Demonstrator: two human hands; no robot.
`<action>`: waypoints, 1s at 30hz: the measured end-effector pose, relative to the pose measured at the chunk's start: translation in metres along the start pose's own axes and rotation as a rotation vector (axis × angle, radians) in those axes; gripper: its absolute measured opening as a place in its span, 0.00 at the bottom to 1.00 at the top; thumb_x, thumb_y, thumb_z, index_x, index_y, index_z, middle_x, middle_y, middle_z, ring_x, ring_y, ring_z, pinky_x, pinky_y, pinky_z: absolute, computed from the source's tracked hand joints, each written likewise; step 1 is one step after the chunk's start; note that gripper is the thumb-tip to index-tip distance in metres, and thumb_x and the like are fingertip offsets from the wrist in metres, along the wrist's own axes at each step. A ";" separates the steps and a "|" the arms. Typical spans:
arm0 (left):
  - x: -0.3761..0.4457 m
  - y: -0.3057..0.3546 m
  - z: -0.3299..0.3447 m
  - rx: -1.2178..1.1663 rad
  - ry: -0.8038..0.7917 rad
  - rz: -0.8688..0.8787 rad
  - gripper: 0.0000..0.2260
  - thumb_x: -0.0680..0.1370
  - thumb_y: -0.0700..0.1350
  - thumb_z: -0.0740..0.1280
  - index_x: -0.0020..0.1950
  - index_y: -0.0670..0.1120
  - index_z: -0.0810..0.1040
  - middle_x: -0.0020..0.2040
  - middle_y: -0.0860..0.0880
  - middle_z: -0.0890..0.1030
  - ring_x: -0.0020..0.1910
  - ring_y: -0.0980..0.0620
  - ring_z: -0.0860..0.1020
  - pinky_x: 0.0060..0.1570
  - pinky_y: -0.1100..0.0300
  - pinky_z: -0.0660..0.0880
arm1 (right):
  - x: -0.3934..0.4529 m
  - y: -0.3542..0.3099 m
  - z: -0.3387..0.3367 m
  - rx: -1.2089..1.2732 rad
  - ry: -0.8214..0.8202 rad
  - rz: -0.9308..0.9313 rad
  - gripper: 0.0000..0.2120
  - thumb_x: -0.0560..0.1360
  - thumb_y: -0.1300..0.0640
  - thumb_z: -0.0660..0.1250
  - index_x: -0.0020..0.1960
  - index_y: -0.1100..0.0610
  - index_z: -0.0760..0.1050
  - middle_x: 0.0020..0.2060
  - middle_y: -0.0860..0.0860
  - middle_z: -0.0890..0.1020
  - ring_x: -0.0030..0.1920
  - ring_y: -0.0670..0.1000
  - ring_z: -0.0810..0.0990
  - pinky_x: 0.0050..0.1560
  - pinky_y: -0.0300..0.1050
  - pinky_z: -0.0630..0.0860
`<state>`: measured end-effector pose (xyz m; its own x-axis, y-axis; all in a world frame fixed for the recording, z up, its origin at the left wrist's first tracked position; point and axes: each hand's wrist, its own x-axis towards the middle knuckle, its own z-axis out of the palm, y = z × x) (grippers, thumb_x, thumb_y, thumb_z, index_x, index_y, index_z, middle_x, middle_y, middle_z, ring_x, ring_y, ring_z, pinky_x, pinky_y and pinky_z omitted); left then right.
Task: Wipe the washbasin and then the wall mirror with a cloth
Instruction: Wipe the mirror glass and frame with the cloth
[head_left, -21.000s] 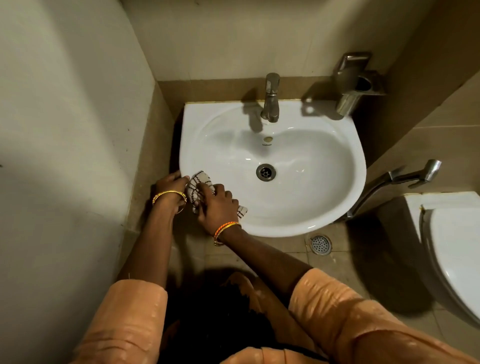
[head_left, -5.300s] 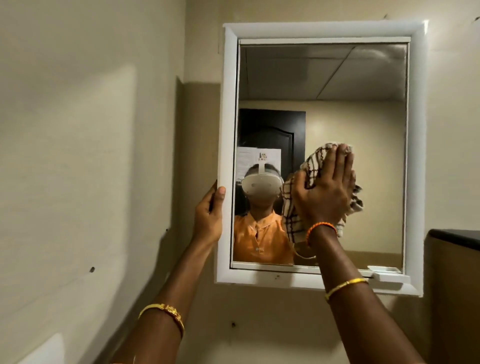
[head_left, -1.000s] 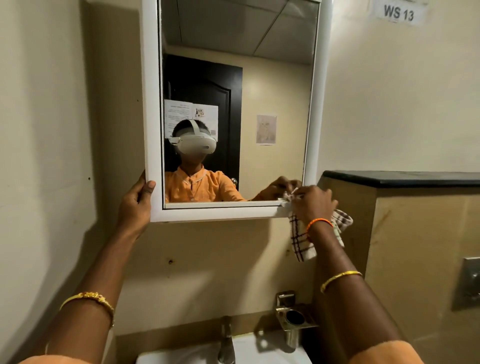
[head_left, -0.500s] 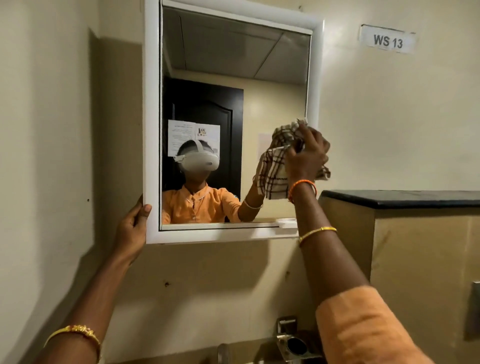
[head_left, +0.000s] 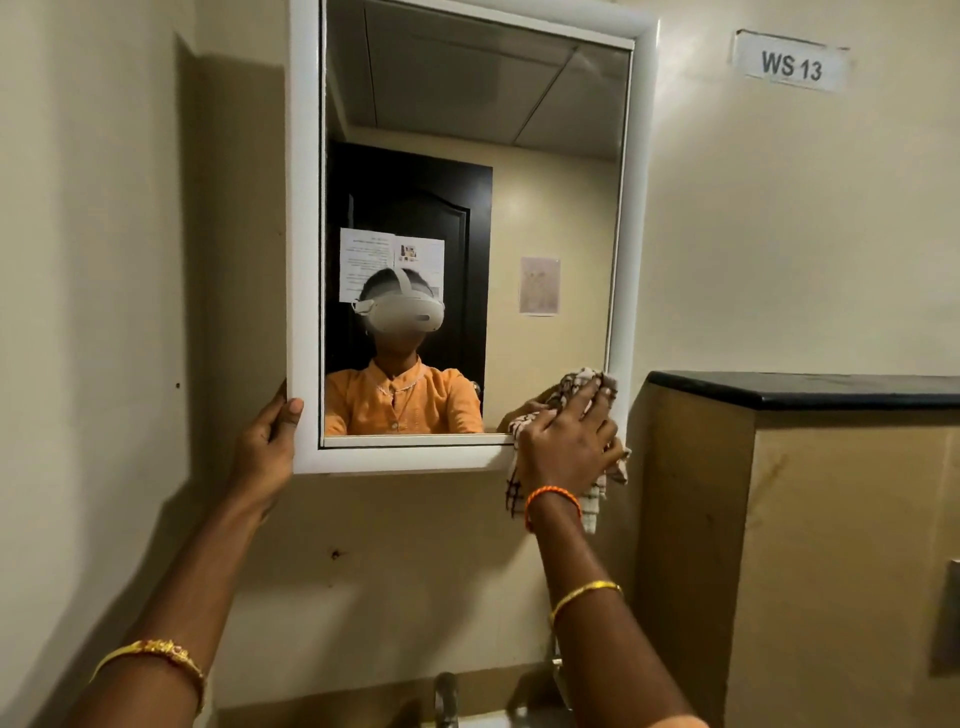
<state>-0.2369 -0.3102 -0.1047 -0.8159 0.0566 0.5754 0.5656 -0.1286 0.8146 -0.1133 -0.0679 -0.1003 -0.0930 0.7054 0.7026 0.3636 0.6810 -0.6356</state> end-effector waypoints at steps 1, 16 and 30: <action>-0.001 0.000 0.001 0.012 0.003 -0.003 0.21 0.81 0.48 0.57 0.73 0.43 0.65 0.71 0.45 0.70 0.69 0.46 0.69 0.68 0.57 0.65 | -0.006 0.002 0.002 -0.019 0.000 0.007 0.32 0.72 0.52 0.54 0.75 0.60 0.57 0.71 0.60 0.65 0.64 0.61 0.69 0.63 0.58 0.62; -0.010 0.015 0.006 0.029 0.022 0.004 0.19 0.82 0.45 0.56 0.72 0.42 0.66 0.70 0.43 0.71 0.68 0.48 0.70 0.66 0.61 0.65 | -0.123 -0.085 0.022 0.063 -0.165 -0.482 0.30 0.62 0.60 0.64 0.64 0.55 0.71 0.60 0.57 0.77 0.60 0.57 0.73 0.59 0.52 0.68; 0.001 0.000 -0.009 0.004 -0.072 -0.101 0.18 0.81 0.46 0.59 0.71 0.44 0.69 0.67 0.44 0.74 0.62 0.48 0.74 0.64 0.54 0.70 | -0.145 -0.094 0.032 0.207 -0.280 -0.749 0.32 0.58 0.60 0.69 0.62 0.51 0.76 0.61 0.49 0.78 0.63 0.53 0.68 0.56 0.50 0.60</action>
<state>-0.2387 -0.3187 -0.1051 -0.8580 0.1399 0.4942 0.4817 -0.1144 0.8688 -0.1631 -0.2280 -0.1530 -0.4802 0.0547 0.8755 -0.0621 0.9934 -0.0961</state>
